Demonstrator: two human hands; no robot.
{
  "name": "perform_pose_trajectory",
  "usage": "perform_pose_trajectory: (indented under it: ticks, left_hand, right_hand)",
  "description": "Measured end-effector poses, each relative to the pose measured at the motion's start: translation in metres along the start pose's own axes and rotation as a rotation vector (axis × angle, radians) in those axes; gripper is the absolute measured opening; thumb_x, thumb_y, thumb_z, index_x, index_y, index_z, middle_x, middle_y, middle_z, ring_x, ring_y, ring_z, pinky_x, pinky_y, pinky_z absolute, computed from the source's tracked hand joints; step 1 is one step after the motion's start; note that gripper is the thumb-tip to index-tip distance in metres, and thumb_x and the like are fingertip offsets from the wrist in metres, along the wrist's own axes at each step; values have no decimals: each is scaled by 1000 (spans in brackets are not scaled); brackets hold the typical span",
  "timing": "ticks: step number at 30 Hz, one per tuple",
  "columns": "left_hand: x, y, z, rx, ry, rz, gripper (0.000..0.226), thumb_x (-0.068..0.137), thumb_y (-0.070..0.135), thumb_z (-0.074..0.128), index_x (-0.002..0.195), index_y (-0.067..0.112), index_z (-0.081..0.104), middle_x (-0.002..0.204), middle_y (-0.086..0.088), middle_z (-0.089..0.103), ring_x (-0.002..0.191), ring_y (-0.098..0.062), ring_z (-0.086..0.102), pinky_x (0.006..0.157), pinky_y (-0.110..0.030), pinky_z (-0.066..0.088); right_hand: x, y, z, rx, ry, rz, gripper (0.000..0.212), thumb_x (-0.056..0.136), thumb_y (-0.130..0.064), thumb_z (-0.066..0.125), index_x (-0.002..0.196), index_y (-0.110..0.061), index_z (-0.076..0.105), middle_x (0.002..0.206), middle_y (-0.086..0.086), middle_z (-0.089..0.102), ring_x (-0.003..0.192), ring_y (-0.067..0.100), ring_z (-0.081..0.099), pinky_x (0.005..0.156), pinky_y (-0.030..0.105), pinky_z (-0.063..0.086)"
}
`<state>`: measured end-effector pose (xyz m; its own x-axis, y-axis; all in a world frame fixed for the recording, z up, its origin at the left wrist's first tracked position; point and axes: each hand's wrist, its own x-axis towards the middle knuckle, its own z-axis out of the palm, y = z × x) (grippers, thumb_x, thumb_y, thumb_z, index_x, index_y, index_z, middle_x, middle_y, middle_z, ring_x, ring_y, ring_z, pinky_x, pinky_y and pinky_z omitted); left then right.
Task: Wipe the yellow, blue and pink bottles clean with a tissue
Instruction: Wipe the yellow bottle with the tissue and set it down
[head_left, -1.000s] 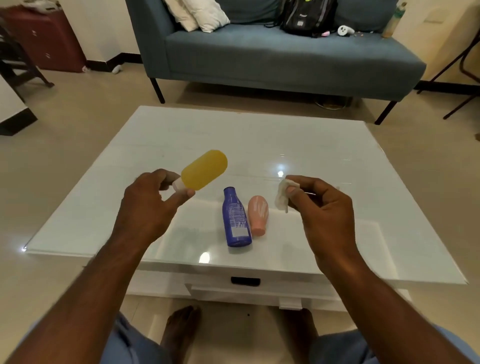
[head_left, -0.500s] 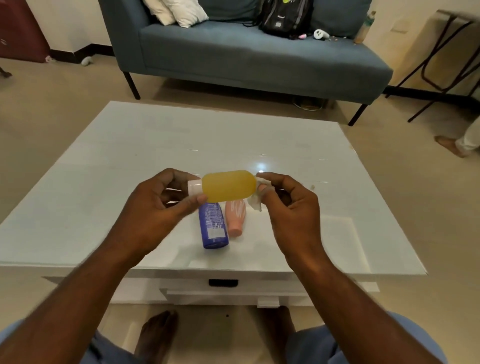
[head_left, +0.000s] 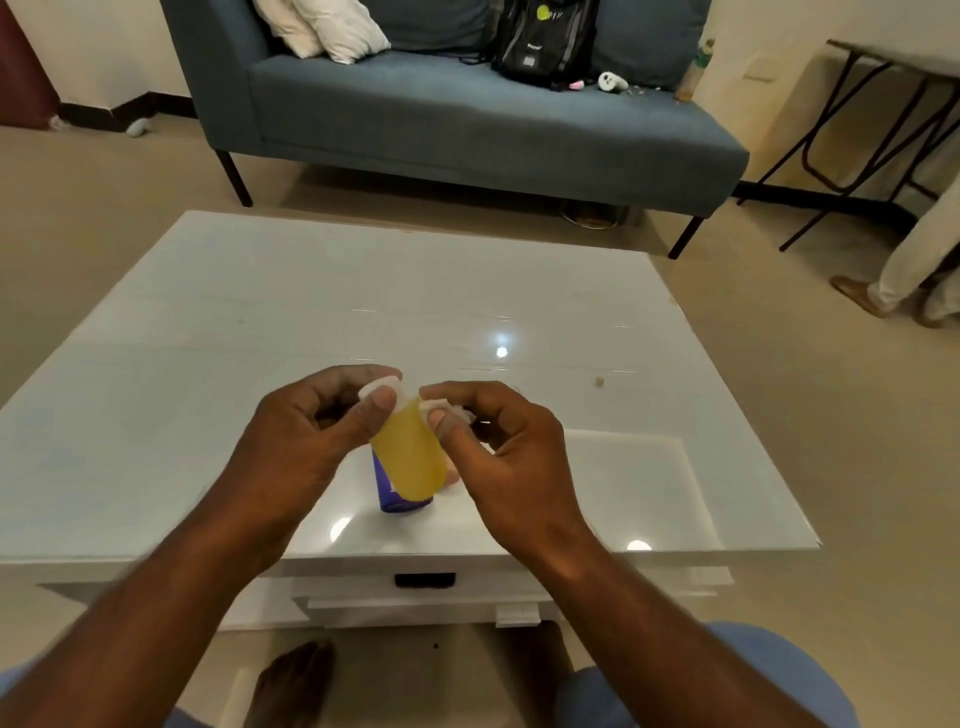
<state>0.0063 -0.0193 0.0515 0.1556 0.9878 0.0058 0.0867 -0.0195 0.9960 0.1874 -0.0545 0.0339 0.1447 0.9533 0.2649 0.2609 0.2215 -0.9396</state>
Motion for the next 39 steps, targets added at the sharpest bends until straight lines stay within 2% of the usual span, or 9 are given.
perform_pose_trajectory:
  ticks: [5, 8, 14, 17, 20, 28, 32, 34, 39]
  left_hand:
    - [7, 2, -3, -375, 146, -35, 32, 84, 32, 57, 111, 20, 68, 116, 7, 72, 111, -18, 67, 94, -35, 55]
    - [10, 3, -7, -500, 172, -46, 33, 85, 30, 55, 112, 15, 67, 116, 5, 73, 109, -18, 68, 90, -32, 56]
    - [-4, -6, 10, -253, -118, -120, 44, 88, 45, 64, 122, 17, 66, 123, -3, 69, 115, -25, 65, 97, -44, 52]
    - [5, 2, 8, -466, 78, -151, 36, 89, 38, 58, 116, 15, 66, 119, 0, 71, 107, -19, 69, 92, -38, 56]
    - [16, 10, -7, -703, 253, -176, 38, 87, 35, 56, 116, 12, 64, 116, -3, 72, 103, -15, 71, 86, -30, 58]
    - [3, 3, 12, -597, 118, -227, 39, 89, 24, 60, 124, 5, 60, 123, -11, 68, 110, -24, 68, 92, -35, 54]
    - [5, 1, 9, -673, 118, -228, 52, 81, 22, 75, 125, -1, 56, 127, -16, 65, 111, -28, 67, 86, -33, 57]
    - [2, 0, 11, -545, 64, -265, 60, 63, 31, 89, 109, 2, 63, 114, -16, 70, 103, -31, 70, 82, -37, 59]
    - [-12, 1, 35, -239, 22, -280, 58, 68, 28, 76, 100, -13, 52, 98, -26, 70, 83, -31, 75, 89, -44, 55]
  right_hand:
    - [0, -1, -1, 34, -85, 124, 17, 99, -23, 68, 113, -19, 78, 102, -6, 78, 94, 18, 74, 83, 35, 64]
    - [2, -3, -3, 100, -99, 166, 17, 100, -21, 67, 113, -19, 77, 102, -6, 78, 93, 15, 74, 80, 28, 63]
    - [4, -6, -4, 223, -91, 212, 19, 95, -39, 66, 109, -32, 76, 105, -10, 79, 100, 13, 74, 83, 26, 61]
    - [6, -4, -5, 256, -95, 246, 26, 93, -38, 71, 112, -22, 78, 106, -2, 79, 101, 20, 74, 90, 39, 62]
    - [3, -3, -6, 264, -142, 236, 17, 93, -28, 71, 107, -20, 78, 102, 0, 79, 99, 20, 74, 86, 33, 62]
    - [10, -5, -8, 243, 147, 200, 18, 96, -29, 70, 113, -26, 76, 104, -10, 78, 98, 5, 73, 78, 16, 57]
    - [11, -3, -9, 274, 236, 161, 16, 95, -21, 73, 110, -27, 77, 104, -9, 78, 100, 12, 74, 84, 23, 60]
    - [10, -2, -8, 248, 227, 153, 15, 95, -23, 74, 109, -27, 75, 104, -10, 78, 101, 14, 74, 88, 30, 62]
    - [1, 0, 3, 176, 151, 113, 15, 96, -16, 73, 110, -20, 75, 108, -8, 77, 103, 14, 73, 91, 36, 62]
